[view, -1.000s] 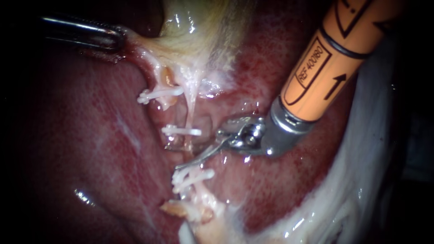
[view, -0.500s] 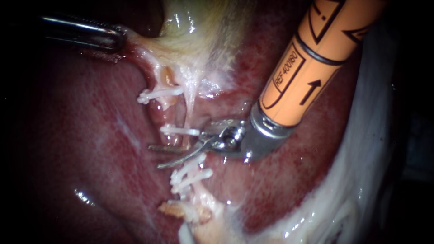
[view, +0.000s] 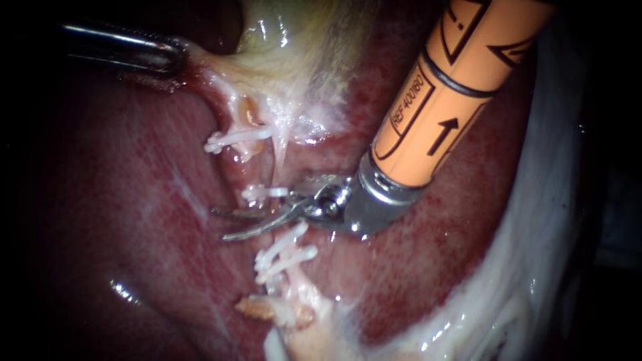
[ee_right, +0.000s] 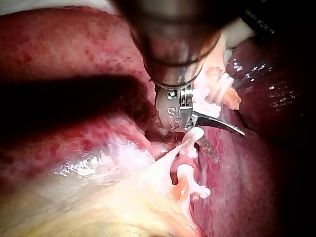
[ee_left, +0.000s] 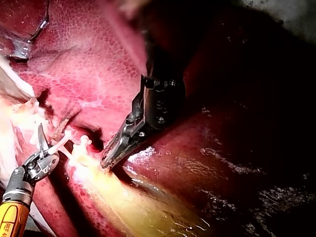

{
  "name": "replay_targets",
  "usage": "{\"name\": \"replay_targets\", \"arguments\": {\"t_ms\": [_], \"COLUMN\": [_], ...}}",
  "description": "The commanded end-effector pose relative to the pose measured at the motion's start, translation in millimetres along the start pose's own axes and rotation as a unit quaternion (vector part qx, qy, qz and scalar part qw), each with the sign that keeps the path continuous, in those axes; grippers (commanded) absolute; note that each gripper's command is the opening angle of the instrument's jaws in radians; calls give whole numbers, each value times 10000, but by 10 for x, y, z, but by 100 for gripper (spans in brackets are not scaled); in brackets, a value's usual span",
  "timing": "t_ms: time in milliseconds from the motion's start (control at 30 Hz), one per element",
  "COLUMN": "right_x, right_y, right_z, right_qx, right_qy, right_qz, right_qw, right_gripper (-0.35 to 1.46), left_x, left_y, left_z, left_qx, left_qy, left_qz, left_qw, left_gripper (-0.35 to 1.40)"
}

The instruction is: Go to the cutting position right tube

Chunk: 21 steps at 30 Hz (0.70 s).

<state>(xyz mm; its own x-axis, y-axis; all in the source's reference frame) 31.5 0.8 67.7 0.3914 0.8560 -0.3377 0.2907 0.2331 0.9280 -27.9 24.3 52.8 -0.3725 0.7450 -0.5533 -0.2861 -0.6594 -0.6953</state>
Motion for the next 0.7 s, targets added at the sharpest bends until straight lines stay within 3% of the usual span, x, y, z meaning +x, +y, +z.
{"name": "replay_targets", "arguments": {"t_ms": [33,467,700], "right_x": [1,9,9], "right_y": [-3,-34,-37], "right_z": [-1,-4,-4], "right_qx": [29,244,273], "right_qy": [22,191,190], "right_qz": [26,104,108], "right_qw": [10000,9995,9994], "right_gripper": [138,140,140], "left_x": [0,0,0], "left_y": [0,0,0], "left_z": [0,-1,-1], "left_qx": [-2,-5,-5], "left_qy": [0,0,-1], "left_qz": [2,3,3], "left_qw": [10000,10000,10000], "left_gripper": [-35,-35,-35]}}
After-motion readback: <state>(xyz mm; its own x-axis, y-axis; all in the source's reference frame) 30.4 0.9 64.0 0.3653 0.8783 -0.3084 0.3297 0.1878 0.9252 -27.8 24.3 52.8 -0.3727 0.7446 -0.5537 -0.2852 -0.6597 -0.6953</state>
